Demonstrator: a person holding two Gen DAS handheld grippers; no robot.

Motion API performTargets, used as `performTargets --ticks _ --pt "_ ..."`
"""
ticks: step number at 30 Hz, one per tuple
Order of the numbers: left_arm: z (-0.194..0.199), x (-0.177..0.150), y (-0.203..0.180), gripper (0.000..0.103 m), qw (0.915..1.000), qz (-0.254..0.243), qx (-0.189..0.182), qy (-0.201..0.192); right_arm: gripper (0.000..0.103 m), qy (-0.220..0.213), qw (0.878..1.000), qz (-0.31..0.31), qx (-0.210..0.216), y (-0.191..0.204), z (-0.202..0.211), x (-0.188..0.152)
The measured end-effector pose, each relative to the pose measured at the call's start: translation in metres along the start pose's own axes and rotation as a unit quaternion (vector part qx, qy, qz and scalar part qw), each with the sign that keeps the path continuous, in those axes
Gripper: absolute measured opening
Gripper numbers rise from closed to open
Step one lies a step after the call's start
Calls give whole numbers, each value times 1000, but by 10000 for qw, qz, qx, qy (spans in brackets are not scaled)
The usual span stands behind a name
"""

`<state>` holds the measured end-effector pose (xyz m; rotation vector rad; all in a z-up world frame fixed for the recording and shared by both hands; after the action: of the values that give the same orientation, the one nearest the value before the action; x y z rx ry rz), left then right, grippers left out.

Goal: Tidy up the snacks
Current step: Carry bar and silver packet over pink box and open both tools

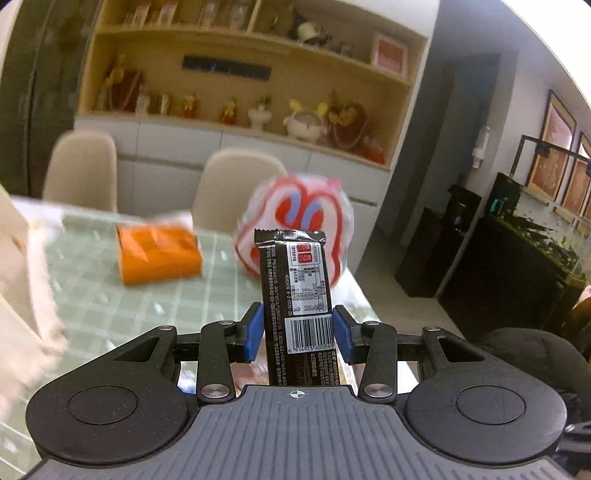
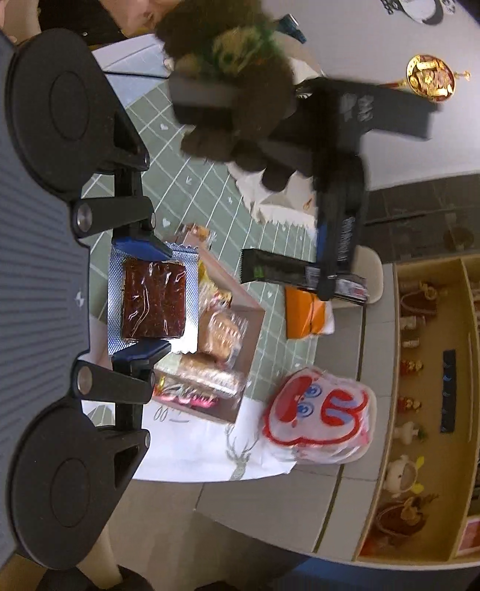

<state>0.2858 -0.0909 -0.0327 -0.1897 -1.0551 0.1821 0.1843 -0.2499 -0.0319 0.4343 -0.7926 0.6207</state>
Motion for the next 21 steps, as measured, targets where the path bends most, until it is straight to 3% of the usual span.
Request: performTargets --ticks 3,5,9,13,17,21 --pt "-29 -31 9 44 9976 328 -277 549 47 124 9997 -151 -110 -19 -8 -4" --pt "-31 -36 14 43 9979 498 -187 365 47 189 9994 -193 -195 -29 -16 -3" --pt "-15 -15 22 43 9960 847 -258 138 47 148 9995 -140 -241 -39 -25 10" --pt "20 -1 50 43 9925 1207 113 142 47 71 9994 -99 -337 -46 -44 30" --pt "49 -34 90 43 9777 1999 451 463 47 -23 9994 -281 -205 -54 -68 47" --pt "65 -86 122 43 9549 2672 894 937 47 321 9960 -837 8 -64 -90 55"
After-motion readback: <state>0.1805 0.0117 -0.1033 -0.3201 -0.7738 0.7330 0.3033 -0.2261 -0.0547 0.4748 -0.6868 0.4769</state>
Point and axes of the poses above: each gripper's, at about its wrist camera, not at the fingertips, and z roughly against the way its jaws point, y to its left, x to its top, the point moved 9 cm from there along -z, roughly the way its jaws point, and after that the axes turned 4 degrees about x, right-handed, at the moved point
